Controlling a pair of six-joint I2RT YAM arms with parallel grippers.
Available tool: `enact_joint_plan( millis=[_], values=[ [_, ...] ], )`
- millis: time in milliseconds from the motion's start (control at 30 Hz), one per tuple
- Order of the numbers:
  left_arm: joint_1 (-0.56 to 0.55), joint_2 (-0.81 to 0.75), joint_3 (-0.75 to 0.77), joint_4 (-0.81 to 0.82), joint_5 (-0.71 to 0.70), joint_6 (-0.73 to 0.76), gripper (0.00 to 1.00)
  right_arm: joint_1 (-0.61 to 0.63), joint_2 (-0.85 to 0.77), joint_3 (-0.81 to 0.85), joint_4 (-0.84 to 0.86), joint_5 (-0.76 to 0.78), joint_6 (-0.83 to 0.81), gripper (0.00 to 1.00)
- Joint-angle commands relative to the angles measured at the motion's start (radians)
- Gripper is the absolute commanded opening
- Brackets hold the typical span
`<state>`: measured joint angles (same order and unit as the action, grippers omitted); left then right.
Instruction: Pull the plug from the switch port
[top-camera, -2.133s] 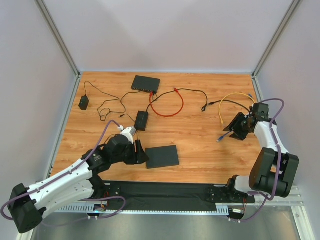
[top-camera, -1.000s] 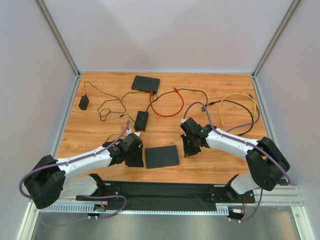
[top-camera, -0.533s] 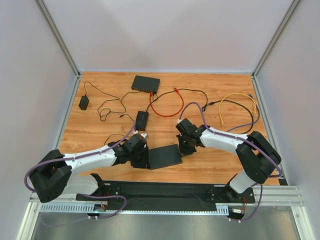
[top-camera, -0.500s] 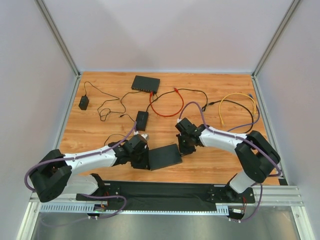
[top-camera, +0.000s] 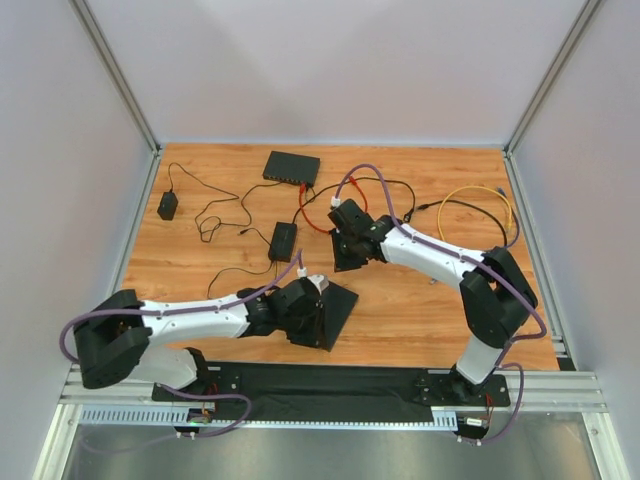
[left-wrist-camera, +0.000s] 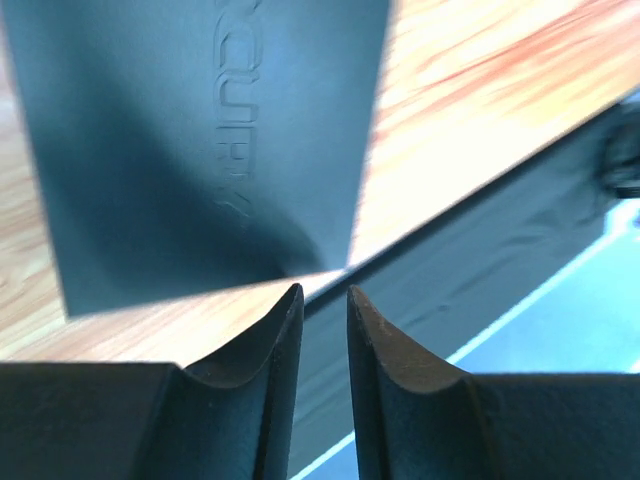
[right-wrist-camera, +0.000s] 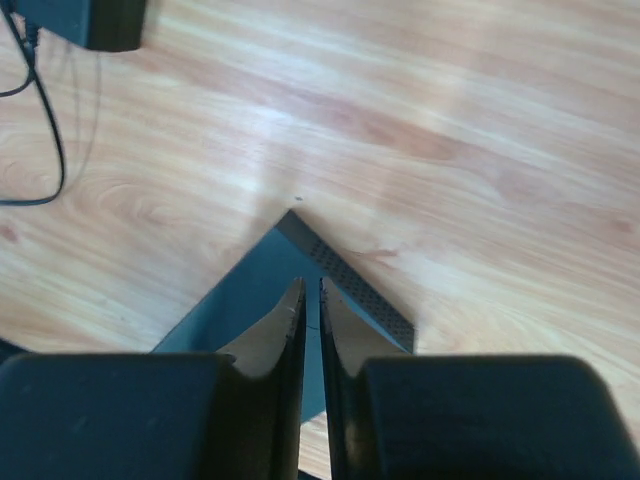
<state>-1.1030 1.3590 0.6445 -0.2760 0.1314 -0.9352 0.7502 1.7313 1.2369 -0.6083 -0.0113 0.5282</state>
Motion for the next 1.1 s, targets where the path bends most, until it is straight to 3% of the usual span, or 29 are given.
enact_joint_plan(
  millis=[0,133,233,367,500,833,1067],
  values=[
    [0.002,-0.133,0.027,-0.047,-0.09,0.006,0.33,-0.012,-0.073,0.004,-0.116,0.149,-0.054,0.12],
    [0.003,-0.279,0.043,-0.188,-0.215,0.044,0.37,-0.028,-0.159,-0.105,-0.108,0.145,-0.043,0.13],
    [0.032,-0.308,0.083,-0.267,-0.298,0.091,0.4,-0.026,-0.236,-0.238,-0.039,0.061,0.002,0.14],
    [0.129,-0.302,0.084,-0.305,-0.285,0.153,0.4,-0.023,-0.327,-0.384,0.073,-0.083,0.079,0.13],
    [0.225,-0.262,0.038,-0.259,-0.224,0.209,0.4,-0.02,-0.337,-0.474,0.168,-0.131,0.133,0.11],
    [0.259,-0.143,-0.055,-0.076,-0.089,0.168,0.34,-0.02,-0.234,-0.449,0.226,-0.142,0.141,0.1],
    [0.259,-0.167,-0.129,0.012,-0.023,0.122,0.32,-0.022,-0.164,-0.384,0.234,-0.15,0.135,0.1]
  ],
)
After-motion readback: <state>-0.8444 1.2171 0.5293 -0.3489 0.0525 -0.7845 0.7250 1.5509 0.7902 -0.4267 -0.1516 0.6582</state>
